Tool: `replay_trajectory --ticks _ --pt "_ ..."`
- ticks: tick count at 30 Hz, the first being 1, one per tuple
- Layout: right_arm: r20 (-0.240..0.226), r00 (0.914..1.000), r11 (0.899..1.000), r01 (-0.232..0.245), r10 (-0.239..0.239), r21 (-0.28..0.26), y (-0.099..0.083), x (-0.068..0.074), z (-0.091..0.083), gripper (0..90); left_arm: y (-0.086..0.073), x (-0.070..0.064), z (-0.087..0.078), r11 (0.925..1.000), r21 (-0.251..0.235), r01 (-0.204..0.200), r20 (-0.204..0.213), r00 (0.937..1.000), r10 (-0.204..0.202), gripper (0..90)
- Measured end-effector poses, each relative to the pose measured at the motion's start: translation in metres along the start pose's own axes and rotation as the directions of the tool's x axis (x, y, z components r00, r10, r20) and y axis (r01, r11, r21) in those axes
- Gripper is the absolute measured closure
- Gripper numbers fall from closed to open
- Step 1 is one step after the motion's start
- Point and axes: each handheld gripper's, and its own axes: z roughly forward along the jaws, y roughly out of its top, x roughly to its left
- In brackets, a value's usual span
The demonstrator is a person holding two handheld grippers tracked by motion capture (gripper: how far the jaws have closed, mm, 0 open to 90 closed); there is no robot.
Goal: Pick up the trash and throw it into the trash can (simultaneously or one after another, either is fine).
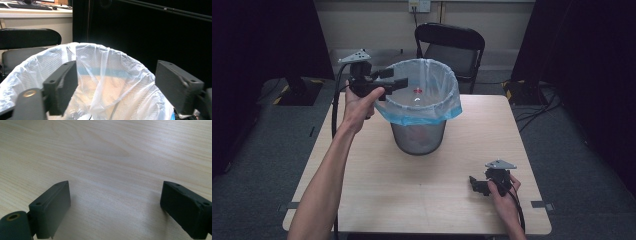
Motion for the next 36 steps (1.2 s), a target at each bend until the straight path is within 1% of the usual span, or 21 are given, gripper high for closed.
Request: replay_trajectory --ticks 1,3,4,5,7,8,9,12,14,16,18,21,25,29,32,36 --pt "0.000 1.0000 1.000 0.000 0.000 0.000 0.000 0.000 0.000 8.7 0.000 0.000 -0.001 1.0000 -0.003 0.005 0.001 1.0000 -0.005 15.8" --pt "0.000 1.0000 1.000 0.000 0.000 0.000 0.000 0.000 0.000 8.7 -0.001 0.001 -0.003 1.0000 0.003 -0.002 -0.012 0.9999 0.002 15.4" --pt "0.000 1.0000 1.000 0.000 0.000 0.000 0.000 0.000 0.000 8.7 -0.002 0.000 -0.004 1.0000 0.001 0.000 -0.013 0.9999 0.000 15.4" --pt "0.000 1.0000 1.000 0.000 0.000 0.000 0.000 0.000 0.000 8.7 -0.002 0.000 -0.005 0.9999 0.004 -0.012 -0.015 0.9998 0.012 15.4" --pt "0.000 1.0000 1.000 0.000 0.000 0.000 0.000 0.000 0.000 8.7 -0.003 0.001 -0.008 0.9998 0.008 -0.018 0.004 0.9998 0.018 15.7" --pt "0.000 1.0000 1.000 0.000 0.000 0.000 0.000 0.000 0.000 8.7 -0.003 0.001 -0.009 0.9995 0.015 -0.027 0.018 0.9995 0.027 16.6" --pt "0.000 1.0000 1.000 0.000 0.000 0.000 0.000 0.000 0.000 8.7 -0.004 0.001 -0.010 0.9992 0.021 -0.034 0.022 0.9992 0.034 16.6" --pt "0.000 1.0000 1.000 0.000 0.000 0.000 0.000 0.000 0.000 8.7 -0.005 0.000 -0.017 0.9991 0.014 -0.039 0.022 0.9990 0.039 16.4" --pt "0.000 1.0000 1.000 0.000 0.000 0.000 0.000 0.000 0.000 8.7 -0.005 0.000 -0.021 0.9995 -0.001 -0.032 0.027 0.9991 0.032 15.8" --pt "0.000 1.0000 1.000 0.000 0.000 0.000 0.000 0.000 0.000 8.7 -0.006 0.000 -0.026 0.9990 -0.002 -0.045 0.021 0.9988 0.045 15.8" --pt "0.000 1.0000 1.000 0.000 0.000 0.000 0.000 0.000 0.000 8.7 -0.007 0.000 -0.030 0.9989 0.003 -0.046 0.023 0.9987 0.046 15.6" --pt "0.000 1.0000 1.000 0.000 0.000 0.000 0.000 0.000 0.000 8.7 -0.011 0.000 -0.037 0.9993 -0.003 -0.036 0.039 0.9986 0.036 15.7" --pt "0.000 1.0000 1.000 0.000 0.000 0.000 0.000 0.000 0.000 8.7 -0.016 -0.001 -0.046 0.9987 0.008 -0.049 0.023 0.9985 0.049 15.9" --pt "0.000 1.0000 1.000 0.000 0.000 0.000 0.000 0.000 0.000 8.7 -0.023 0.000 -0.055 0.9985 0.011 -0.053 0.033 0.9981 0.053 16.5" --pt "0.000 1.0000 1.000 0.000 0.000 0.000 0.000 0.000 0.000 8.7 -0.026 0.001 -0.064 0.9983 0.014 -0.056 0.024 0.9982 0.056 17.0" --pt "0.000 1.0000 1.000 0.000 0.000 0.000 0.000 0.000 0.000 8.7 -0.029 0.000 -0.075 0.9978 0.006 -0.066 0.000 0.9978 0.066 17.0"
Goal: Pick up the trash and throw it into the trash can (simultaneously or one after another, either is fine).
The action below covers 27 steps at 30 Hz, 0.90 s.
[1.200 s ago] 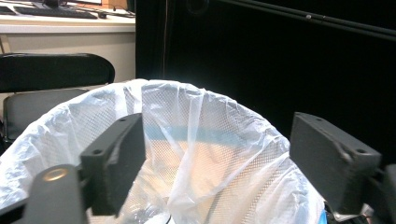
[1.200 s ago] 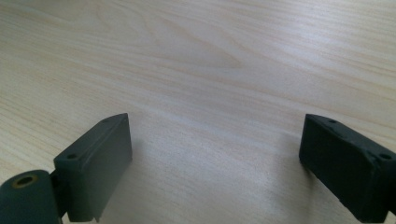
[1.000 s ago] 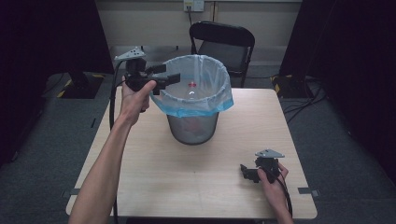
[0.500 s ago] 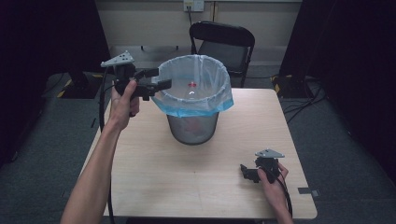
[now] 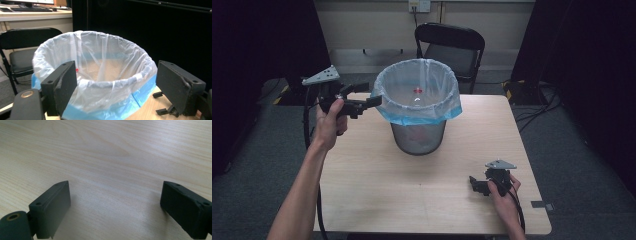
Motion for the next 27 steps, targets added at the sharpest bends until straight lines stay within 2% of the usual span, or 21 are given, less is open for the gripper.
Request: replay_trajectory --ticks 4,6,16,19,21,27 --pt "0.000 1.0000 1.000 0.000 0.000 0.000 0.000 0.000 0.000 8.7 -0.007 -0.002 -0.008 0.9999 -0.010 -0.006 -0.005 1.0000 0.006 17.0" --pt "0.000 1.0000 1.000 0.000 0.000 0.000 0.000 0.000 0.000 8.7 -0.012 -0.004 -0.011 0.9996 -0.018 -0.019 -0.023 0.9996 0.019 17.3" --pt "0.000 1.0000 1.000 0.000 0.000 0.000 0.000 0.000 0.000 8.7 -0.034 -0.010 -0.024 0.9984 0.030 -0.049 -0.079 0.9956 0.051 17.6" --pt "0.000 1.0000 1.000 0.000 0.000 0.000 0.000 0.000 0.000 8.7 -0.038 -0.011 -0.029 0.9977 0.059 -0.033 -0.106 0.9936 0.039 17.6" --pt "0.000 1.0000 1.000 0.000 0.000 0.000 0.000 0.000 0.000 8.7 -0.041 -0.012 -0.032 0.9958 0.084 -0.037 -0.104 0.9935 0.045 16.8" --pt "0.000 1.0000 1.000 0.000 0.000 0.000 0.000 0.000 0.000 8.7 -0.052 -0.015 -0.045 0.9935 0.106 -0.042 -0.143 0.9882 0.057 17.5"
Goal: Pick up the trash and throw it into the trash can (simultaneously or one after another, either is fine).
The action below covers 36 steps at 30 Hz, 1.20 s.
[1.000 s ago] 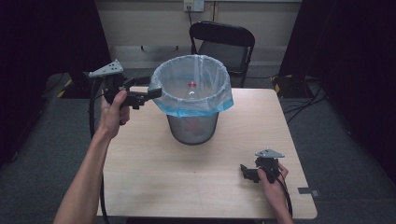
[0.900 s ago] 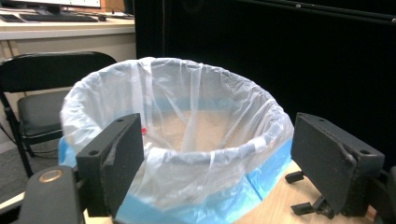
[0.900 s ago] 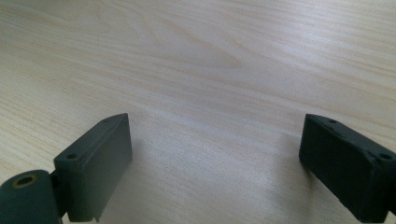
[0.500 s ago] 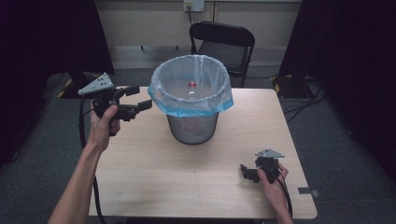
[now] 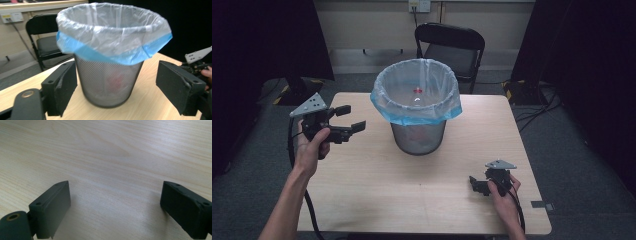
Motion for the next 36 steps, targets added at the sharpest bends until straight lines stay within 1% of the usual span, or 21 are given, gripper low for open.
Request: replay_trajectory --ticks 2,5,8,12,13,15,17,19,20,22,23,25,28,32,33,34,35,36 --pt "0.000 1.0000 1.000 0.000 0.000 0.000 0.000 0.000 0.000 8.7 -0.003 0.001 -0.004 0.9999 0.012 0.005 -0.021 0.9998 -0.004 18.3" --pt "0.000 1.0000 1.000 0.000 0.000 0.000 0.000 0.000 0.000 8.7 -0.007 0.002 -0.011 0.9995 0.015 0.027 -0.030 0.9992 -0.027 18.5" --pt "0.000 1.0000 1.000 0.000 0.000 0.000 0.000 0.000 0.000 8.7 -0.015 0.003 -0.016 0.9990 0.028 0.034 -0.045 0.9984 -0.033 17.5" --pt "0.000 1.0000 1.000 0.000 0.000 0.000 0.000 0.000 0.000 8.7 -0.028 0.005 -0.022 0.9988 0.027 0.042 -0.030 0.9987 -0.041 17.2" --pt "0.000 1.0000 1.000 0.000 0.000 0.000 0.000 0.000 0.000 8.7 -0.031 0.005 -0.023 0.9983 0.025 0.053 -0.031 0.9981 -0.052 17.2" --pt "0.000 1.0000 1.000 0.000 0.000 0.000 0.000 0.000 0.000 8.7 -0.036 0.005 -0.024 0.9976 0.028 0.064 -0.051 0.9967 -0.062 17.2" --pt "0.000 1.0000 1.000 0.000 0.000 0.000 0.000 0.000 0.000 8.7 -0.043 0.005 -0.023 0.9968 0.042 0.068 -0.051 0.9966 -0.065 17.1" --pt "0.000 1.0000 1.000 0.000 0.000 0.000 0.000 0.000 0.000 8.7 -0.051 0.004 -0.022 0.9959 0.069 0.059 -0.061 0.9966 -0.055 17.1" --pt "0.000 1.0000 1.000 0.000 0.000 0.000 0.000 0.000 0.000 8.7 -0.055 0.003 -0.022 0.9954 0.074 0.061 -0.061 0.9966 -0.056 17.0" --pt "0.000 1.0000 1.000 0.000 0.000 0.000 0.000 0.000 0.000 8.7 -0.063 0.003 -0.022 0.9942 0.076 0.076 -0.056 0.9958 -0.072 16.9" --pt "0.000 1.0000 1.000 0.000 0.000 0.000 0.000 0.000 0.000 8.7 -0.067 0.002 -0.022 0.9933 0.078 0.085 -0.061 0.9949 -0.080 16.9" --pt "0.000 1.0000 1.000 0.000 0.000 0.000 0.000 0.000 0.000 8.7 -0.074 0.002 -0.022 0.9919 0.093 0.087 -0.065 0.9946 -0.081 17.1" --pt "0.000 1.0000 1.000 0.000 0.000 0.000 0.000 0.000 0.000 8.7 -0.086 0.002 -0.022 0.9893 0.105 0.101 -0.071 0.9930 -0.094 17.1" --pt "0.000 1.0000 1.000 0.000 0.000 0.000 0.000 0.000 0.000 8.7 -0.101 0.003 -0.023 0.9851 0.126 0.117 -0.092 0.9901 -0.106 17.1" --pt "0.000 1.0000 1.000 0.000 0.000 0.000 0.000 0.000 0.000 8.7 -0.105 0.003 -0.022 0.9836 0.134 0.120 -0.090 0.9900 -0.108 16.9" --pt "0.000 1.0000 1.000 0.000 0.000 0.000 0.000 0.000 0.000 8.7 -0.109 0.003 -0.021 0.9806 0.148 0.128 -0.085 0.9895 -0.116 16.9" --pt "0.000 1.0000 1.000 0.000 0.000 0.000 0.000 0.000 0.000 8.7 -0.114 0.003 -0.020 0.9780 0.162 0.132 -0.091 0.9888 -0.118 16.8" --pt "0.000 1.0000 1.000 0.000 0.000 0.000 0.000 0.000 0.000 8.7 -0.118 0.003 -0.019 0.9761 0.176 0.128 -0.104 0.9884 -0.111 16.8"
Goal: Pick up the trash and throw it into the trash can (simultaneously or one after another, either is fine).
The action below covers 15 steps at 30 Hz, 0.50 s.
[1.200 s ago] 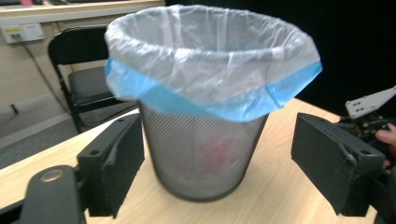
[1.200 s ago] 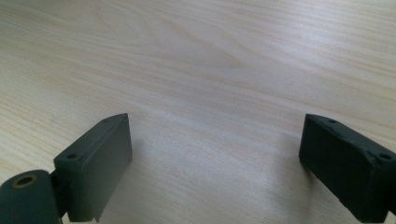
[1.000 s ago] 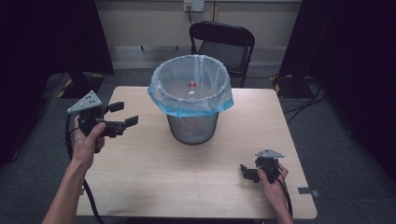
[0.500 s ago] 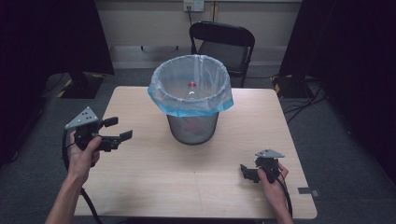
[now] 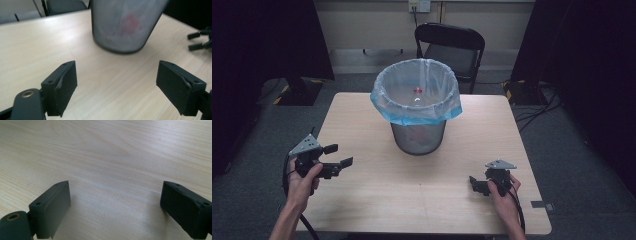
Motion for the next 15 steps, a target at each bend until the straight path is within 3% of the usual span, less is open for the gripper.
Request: replay_trajectory --ticks 10,15 --pt "0.000 1.0000 1.000 0.000 0.000 0.000 0.000 0.000 0.000 8.7 -0.036 0.001 0.017 0.9955 0.084 0.044 -0.028 0.9987 -0.042 16.8" --pt "0.000 1.0000 1.000 0.000 0.000 0.000 0.000 0.000 0.000 8.7 -0.054 0.002 0.028 0.9891 0.132 0.066 -0.034 0.9975 -0.062 16.8"
